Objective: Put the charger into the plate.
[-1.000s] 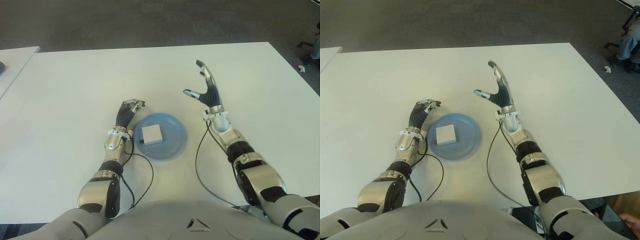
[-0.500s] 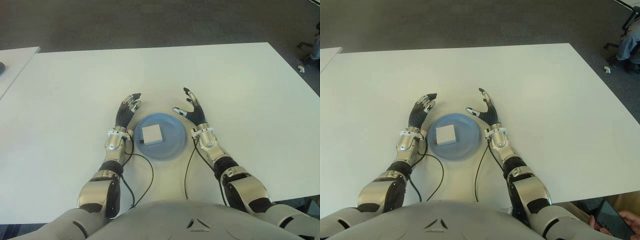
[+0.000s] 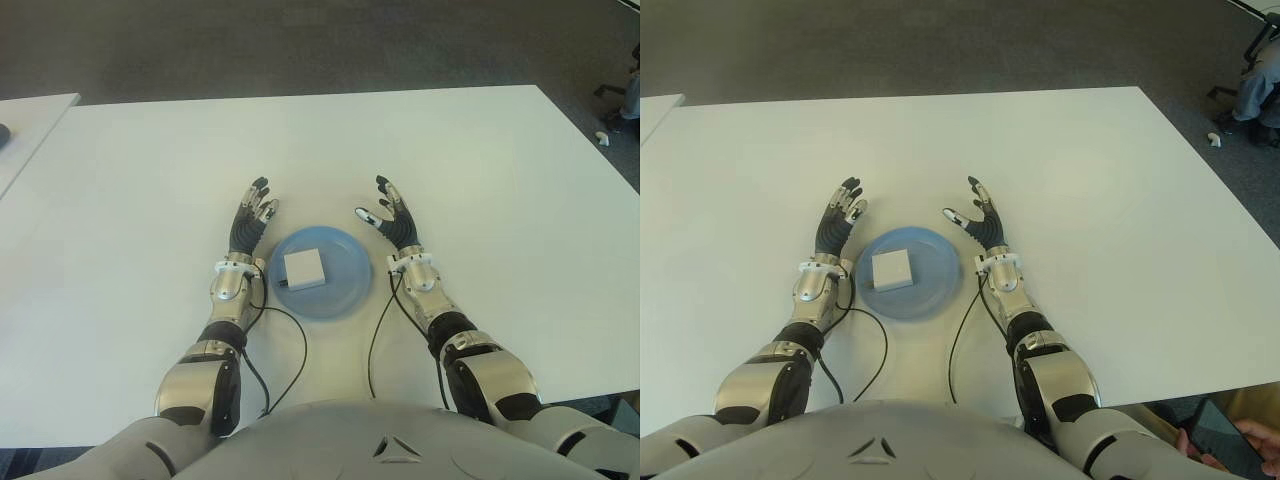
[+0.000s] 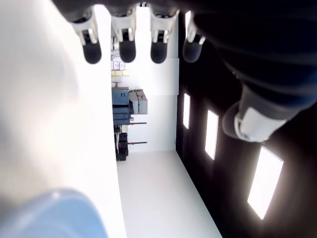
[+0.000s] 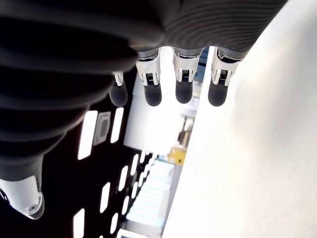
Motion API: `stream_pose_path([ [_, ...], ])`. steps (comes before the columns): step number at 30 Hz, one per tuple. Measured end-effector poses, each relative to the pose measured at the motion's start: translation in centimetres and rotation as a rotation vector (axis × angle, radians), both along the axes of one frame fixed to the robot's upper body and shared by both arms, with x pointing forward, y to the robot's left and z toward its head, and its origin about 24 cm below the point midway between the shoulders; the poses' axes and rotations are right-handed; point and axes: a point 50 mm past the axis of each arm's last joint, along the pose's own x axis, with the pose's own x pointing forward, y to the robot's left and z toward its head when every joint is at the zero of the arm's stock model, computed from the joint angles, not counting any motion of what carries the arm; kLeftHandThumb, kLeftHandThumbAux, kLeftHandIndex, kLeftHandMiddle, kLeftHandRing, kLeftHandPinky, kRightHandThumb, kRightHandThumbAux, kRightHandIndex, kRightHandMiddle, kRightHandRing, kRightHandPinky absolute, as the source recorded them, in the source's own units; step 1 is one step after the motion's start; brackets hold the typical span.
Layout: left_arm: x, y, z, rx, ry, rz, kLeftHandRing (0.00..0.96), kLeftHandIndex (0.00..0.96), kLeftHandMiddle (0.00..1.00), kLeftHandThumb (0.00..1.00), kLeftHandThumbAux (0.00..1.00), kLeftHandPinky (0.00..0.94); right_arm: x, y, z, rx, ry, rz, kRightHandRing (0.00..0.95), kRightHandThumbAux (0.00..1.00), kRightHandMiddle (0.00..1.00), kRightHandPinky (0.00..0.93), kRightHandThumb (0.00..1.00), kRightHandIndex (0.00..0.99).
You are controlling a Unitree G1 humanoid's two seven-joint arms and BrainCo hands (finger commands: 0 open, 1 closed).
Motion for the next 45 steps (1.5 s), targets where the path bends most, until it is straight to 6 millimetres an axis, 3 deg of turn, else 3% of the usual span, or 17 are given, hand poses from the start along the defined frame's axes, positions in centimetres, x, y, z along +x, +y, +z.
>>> stream_pose_path([
  [16,-0.02,0.14,-0.14,0.001,0.013,0.036,0.0,0.0,0.0,0.022,0.548,0.0,-0.47,-0.19,-0.59,-0.005,0.038,0.021,0.0,0.498,0.004,0.0,0.002,0.0],
  [34,-0.08,0.13,-0.23,0.008,0.018,0.019,0.0,0.0,0.0,0.008,0.538,0.0,-0.6,-0.83,-0.75,0.087,0.063,-0.046,0.0,0.713,0.0,0.0,0.0,0.0],
  [45,-0.11,0.25,-0.28,0.015,0.022,0.011,0.0,0.0,0.0,0.0,0.538,0.0,-0.61,-0.85,-0.85,0.123,0.076,-0.082,0.0,0.72,0.0,0.0,0.002,0.0],
])
